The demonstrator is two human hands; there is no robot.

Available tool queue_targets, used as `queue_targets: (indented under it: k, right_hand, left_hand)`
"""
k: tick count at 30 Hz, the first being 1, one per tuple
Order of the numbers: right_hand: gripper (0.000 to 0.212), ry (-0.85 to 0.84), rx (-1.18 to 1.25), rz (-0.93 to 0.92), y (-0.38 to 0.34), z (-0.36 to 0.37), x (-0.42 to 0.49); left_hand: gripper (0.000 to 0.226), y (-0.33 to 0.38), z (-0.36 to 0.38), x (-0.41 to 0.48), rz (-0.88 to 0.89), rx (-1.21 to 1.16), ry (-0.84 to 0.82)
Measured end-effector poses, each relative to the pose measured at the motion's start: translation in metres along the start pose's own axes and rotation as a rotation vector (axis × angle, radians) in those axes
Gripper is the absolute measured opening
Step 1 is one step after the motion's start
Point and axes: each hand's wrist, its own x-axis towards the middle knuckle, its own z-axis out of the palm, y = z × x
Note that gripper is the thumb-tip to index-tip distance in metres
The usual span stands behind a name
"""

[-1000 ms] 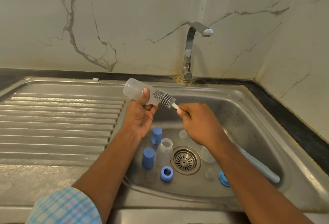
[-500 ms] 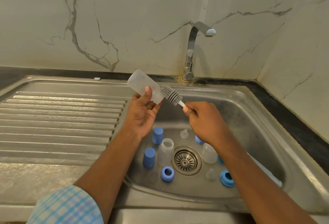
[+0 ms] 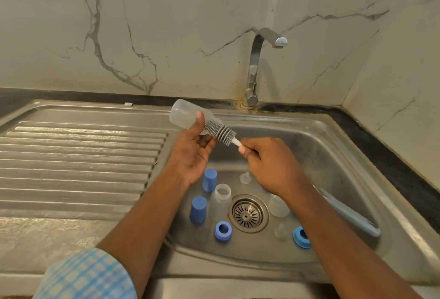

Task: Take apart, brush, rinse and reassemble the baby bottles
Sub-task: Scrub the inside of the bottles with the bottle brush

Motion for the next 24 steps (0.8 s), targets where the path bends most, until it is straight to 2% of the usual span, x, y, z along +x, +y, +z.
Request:
queue_targets:
  k: [6, 15, 21, 24]
  right_hand:
    - [0.026, 0.023, -0.065, 0.071, -0.0004, 0.0027, 0.0028]
    - [0.041, 0.063, -0.028, 0.165, 0.0058, 0.0024, 0.0101]
    - [0.036, -0.028, -0.029, 0.047, 0.0021, -0.0034, 0.0026]
    - [0.034, 0.005, -0.038, 0.072, 0.0011, -0.0011, 0.0051]
  left_hand:
    - [0.026, -0.0033, -0.0012, 0.0030, -0.007, 0.036, 0.063]
    - [0.019, -0.0066, 0.0014, -0.0017, -0.012, 0.083, 0.010]
    - [0.017, -0.0013, -0.0005, 0.0002, 0.027, 0.026, 0.056]
    - [0.014, -0.0014, 0.0001, -0.0002, 0.018, 0.019, 0.038]
